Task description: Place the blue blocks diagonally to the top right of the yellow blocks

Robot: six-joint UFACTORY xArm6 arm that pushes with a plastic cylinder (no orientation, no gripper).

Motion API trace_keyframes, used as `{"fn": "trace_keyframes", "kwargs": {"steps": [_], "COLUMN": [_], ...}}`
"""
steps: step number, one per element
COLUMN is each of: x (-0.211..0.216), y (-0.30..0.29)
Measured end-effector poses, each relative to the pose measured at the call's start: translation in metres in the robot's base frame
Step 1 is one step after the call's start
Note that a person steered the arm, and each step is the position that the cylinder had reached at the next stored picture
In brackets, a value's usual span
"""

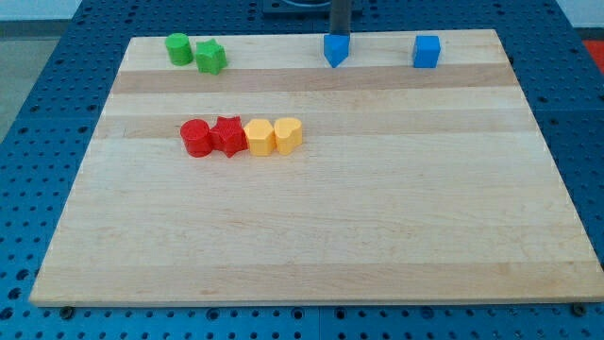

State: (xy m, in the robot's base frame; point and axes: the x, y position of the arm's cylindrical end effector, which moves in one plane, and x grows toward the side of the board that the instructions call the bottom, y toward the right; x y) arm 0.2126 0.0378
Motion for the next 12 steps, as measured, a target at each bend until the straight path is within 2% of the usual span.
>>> {"fn": "trace_keyframes", "kwargs": {"steps": [2, 4, 8, 10, 12], "x": [0.033, -0.008, -0.008, 0.016, 0.047], "y": [-0.008, 0.002, 0.162, 0.165, 0.144]}}
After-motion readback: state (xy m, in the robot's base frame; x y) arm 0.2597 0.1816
